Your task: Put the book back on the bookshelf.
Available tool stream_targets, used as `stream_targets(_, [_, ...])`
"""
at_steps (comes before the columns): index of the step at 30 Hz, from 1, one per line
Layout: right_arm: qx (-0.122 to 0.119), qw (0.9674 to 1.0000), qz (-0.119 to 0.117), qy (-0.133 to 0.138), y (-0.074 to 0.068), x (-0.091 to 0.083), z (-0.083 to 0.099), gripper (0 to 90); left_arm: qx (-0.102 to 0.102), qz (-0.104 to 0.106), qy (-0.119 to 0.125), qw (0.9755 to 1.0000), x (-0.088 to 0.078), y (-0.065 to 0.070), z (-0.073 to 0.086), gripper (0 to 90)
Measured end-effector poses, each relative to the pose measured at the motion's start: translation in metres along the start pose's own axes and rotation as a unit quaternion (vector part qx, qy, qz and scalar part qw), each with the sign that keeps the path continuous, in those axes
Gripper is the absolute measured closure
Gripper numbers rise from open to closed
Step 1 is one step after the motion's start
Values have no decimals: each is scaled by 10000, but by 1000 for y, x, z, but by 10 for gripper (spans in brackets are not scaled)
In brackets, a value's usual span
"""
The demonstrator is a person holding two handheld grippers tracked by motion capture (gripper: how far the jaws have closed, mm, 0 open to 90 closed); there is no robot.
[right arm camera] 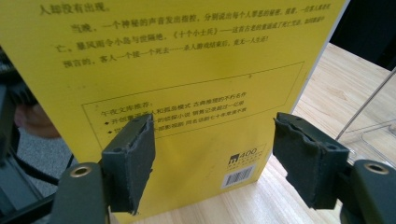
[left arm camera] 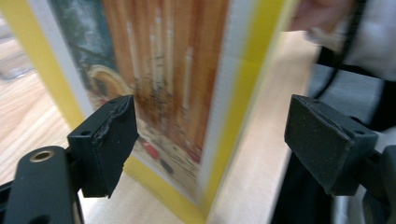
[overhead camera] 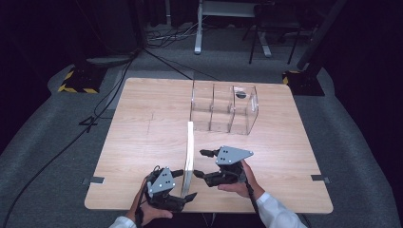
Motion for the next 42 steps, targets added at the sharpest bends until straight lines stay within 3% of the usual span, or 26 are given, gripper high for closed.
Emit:
stream_targets(5, [40, 10000, 57, 54, 1, 5, -3, 306, -179, -409, -10, 9990, 11, -7, 1, 227])
stream_targets(6, [40, 10000, 65, 47, 1, 6, -4, 302, -177, -539, 2, 9984, 11, -8, 1, 286])
stream_targets(11, [75, 9997, 216, 62, 4, 7, -4, 294, -175, -456, 77, 9988, 9, -15, 1, 531])
stream_targets(12, [96, 9996, 269, 71, 6, 6, -4, 293, -195, -464, 126, 9987, 8, -17, 1, 531])
stream_targets(14, [160, 9993, 327, 81, 10, 2, -3, 276, -255, -476, 189, 9984, 6, -22, 1, 674])
stream_targets(18, [231, 9980, 567, 131, 20, -10, 3, 288, -276, -242, 243, 9990, 4, -33, 2, 745])
stream_targets(19, [165, 9970, 742, 127, 25, -17, 8, 288, -242, -182, 229, 9993, 4, -34, 2, 746])
stream_targets(21, [210, 9968, 762, 153, 31, -23, 14, 288, -227, -122, 243, 9994, 4, -34, 3, 747])
stream_targets(22, [291, 9969, 720, 160, 37, -28, 19, 285, -177, 41, 249, 9995, 5, -36, 3, 747])
stream_targets(23, [331, 9968, 722, 131, 47, -39, 29, 279, -98, 380, 244, 9989, 7, -36, 4, 748])
stream_targets(24, [331, 9968, 722, 131, 47, -39, 29, 279, -98, 380, 244, 9989, 7, -36, 4, 748])
stream_targets(26, [384, 9970, 644, 176, 53, -47, 35, 274, 68, 625, 187, 9978, 10, -33, 1, 748])
stream_targets(27, [346, 9983, 396, 245, 58, -53, 39, 263, 148, 740, 145, 9970, 12, -32, 0, 747])
stream_targets(28, [276, 9988, 329, 223, 59, -54, 41, 256, 299, 986, 99, 9946, 18, -29, -4, 747])
stream_targets(29, [276, 9988, 329, 223, 59, -54, 41, 256, 299, 986, 99, 9946, 18, -29, -4, 746])
stream_targets(34, [2, 9989, -409, 207, 64, -59, 50, 226, 423, 1434, 17, 9888, 32, -32, -12, 746])
stream_targets(38, [133, 9970, -742, 168, 68, -52, 57, 307, 431, 1445, -44, 9886, 34, -39, -15, 745])
stream_targets(40, [97, 9964, -824, 186, 65, -49, 58, 437, 385, 1330, -53, 9904, 33, -43, -14, 741])
stream_targets(41, [68, 9961, -854, 200, 63, -48, 58, 426, 358, 1271, -40, 9912, 31, -45, -14, 738])
stream_targets(42, [-48, 9973, -711, 155, 59, -47, 58, 479, 348, 1168, -35, 9925, 30, -47, -13, 717])
Point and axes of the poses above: each handheld gripper's, and its own axes: x roughly forward along the jaws, z roughly out of its underside, y roughly to its right, the point moved 1 cm from there along x, roughly forward along the jaws, and after that the axes turned 6 degrees about -x, right-handed, at the moved point
